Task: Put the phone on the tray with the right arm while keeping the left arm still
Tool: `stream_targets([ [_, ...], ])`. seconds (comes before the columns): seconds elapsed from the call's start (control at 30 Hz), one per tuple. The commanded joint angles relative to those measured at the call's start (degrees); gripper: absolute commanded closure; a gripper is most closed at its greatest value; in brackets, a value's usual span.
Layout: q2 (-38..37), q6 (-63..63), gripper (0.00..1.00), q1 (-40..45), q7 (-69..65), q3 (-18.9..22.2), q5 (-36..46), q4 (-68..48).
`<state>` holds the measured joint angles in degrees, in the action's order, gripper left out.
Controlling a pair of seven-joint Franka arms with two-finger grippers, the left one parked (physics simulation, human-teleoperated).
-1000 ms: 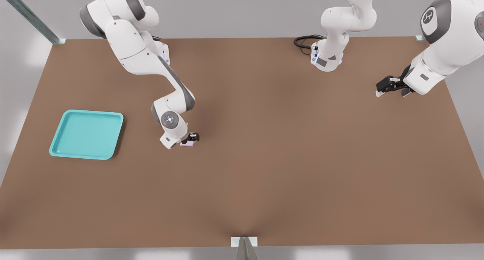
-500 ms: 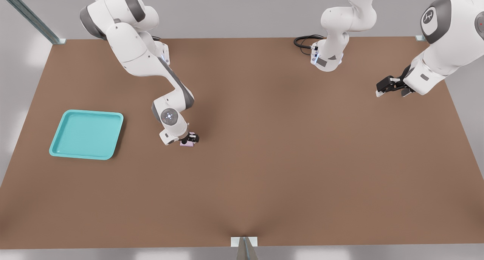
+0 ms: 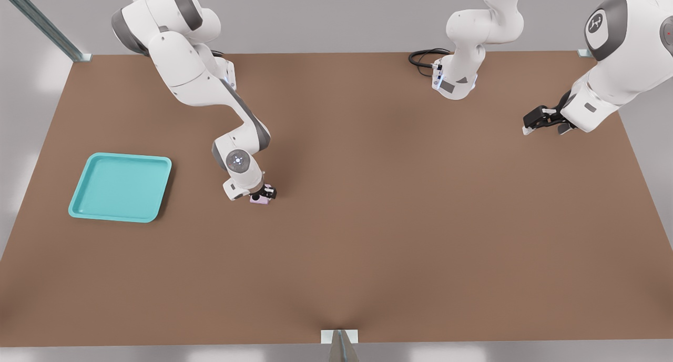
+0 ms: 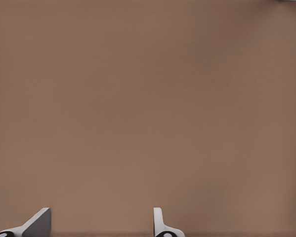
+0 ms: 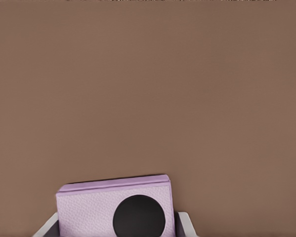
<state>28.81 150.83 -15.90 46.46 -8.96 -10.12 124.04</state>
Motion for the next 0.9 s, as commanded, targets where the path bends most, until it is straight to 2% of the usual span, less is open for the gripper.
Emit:
stream_targets([
  [0.0,-0.16,-0.09,0.21,0.17,2.94,0.0,-0.25,-0.02],
  [0.13,-2.96,-3.26,0.21,0.34,1.45,-0.09,-0.25,-0.55],
  [0.23,-7.44,-9.05,0.21,4.55,-6.54,-0.09,-0.25,-1.08],
  [0.5,-16.77,-15.04,0.22,30.4,-42.67,-1.67,-0.16,2.0],
  [0.57,-16.59,-14.86,0.22,40.59,-51.46,-4.66,-0.16,2.61],
  [0.73,-12.64,-11.61,0.22,52.55,-64.73,-4.66,-0.16,2.97],
  [0.77,-11.5,-10.91,0.14,53.69,-66.32,-4.66,-0.16,2.97],
  [0.8,-11.32,-11.26,0.0,53.78,-66.06,-4.66,-0.16,2.88],
  [0.87,-11.49,-11.43,0.0,53.78,-66.67,-4.75,-0.16,1.91],
])
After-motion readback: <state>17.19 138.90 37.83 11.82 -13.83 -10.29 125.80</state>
